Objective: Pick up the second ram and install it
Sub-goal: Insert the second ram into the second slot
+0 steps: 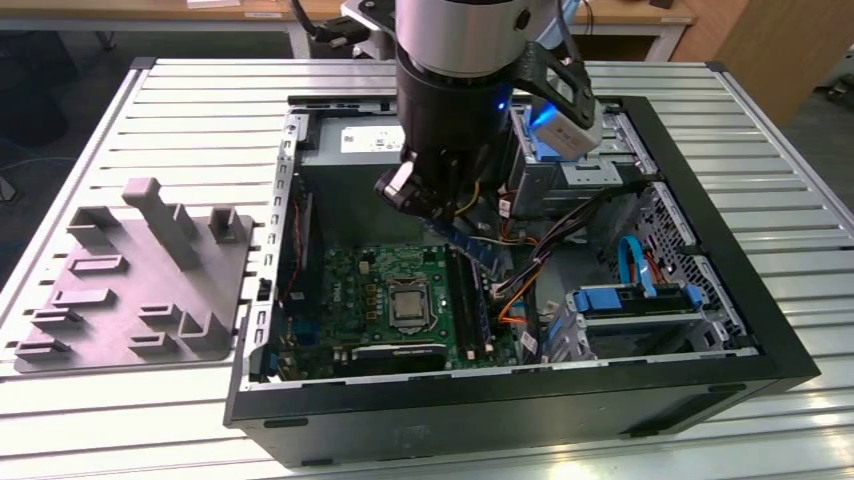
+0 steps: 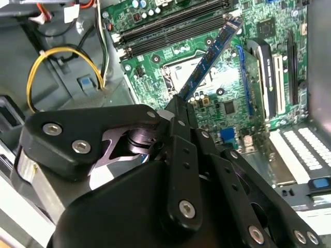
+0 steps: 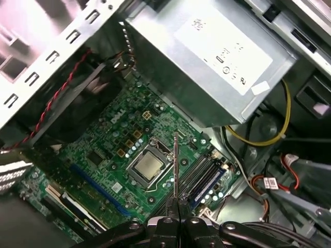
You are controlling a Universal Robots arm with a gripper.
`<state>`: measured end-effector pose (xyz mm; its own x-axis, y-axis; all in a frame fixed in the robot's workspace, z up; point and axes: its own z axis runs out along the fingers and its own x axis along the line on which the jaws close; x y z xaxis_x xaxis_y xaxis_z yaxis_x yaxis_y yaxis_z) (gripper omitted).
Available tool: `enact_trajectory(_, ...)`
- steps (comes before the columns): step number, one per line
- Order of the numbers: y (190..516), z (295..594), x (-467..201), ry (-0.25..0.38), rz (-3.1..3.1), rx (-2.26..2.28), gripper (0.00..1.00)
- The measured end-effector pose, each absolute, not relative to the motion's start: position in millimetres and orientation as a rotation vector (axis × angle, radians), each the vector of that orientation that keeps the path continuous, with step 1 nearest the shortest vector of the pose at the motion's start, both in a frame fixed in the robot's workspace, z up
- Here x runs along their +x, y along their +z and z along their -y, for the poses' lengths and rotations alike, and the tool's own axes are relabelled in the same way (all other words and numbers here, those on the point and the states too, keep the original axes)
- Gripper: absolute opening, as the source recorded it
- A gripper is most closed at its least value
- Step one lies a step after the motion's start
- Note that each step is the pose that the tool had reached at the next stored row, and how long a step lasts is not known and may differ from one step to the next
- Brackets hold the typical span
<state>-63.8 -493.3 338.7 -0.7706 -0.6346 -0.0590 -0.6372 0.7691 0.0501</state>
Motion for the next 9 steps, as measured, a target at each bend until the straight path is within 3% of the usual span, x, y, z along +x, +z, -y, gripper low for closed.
enact_trajectory(9, 337.9, 493.3, -63.8, 0.1, -2.978, -0.851, 0.12)
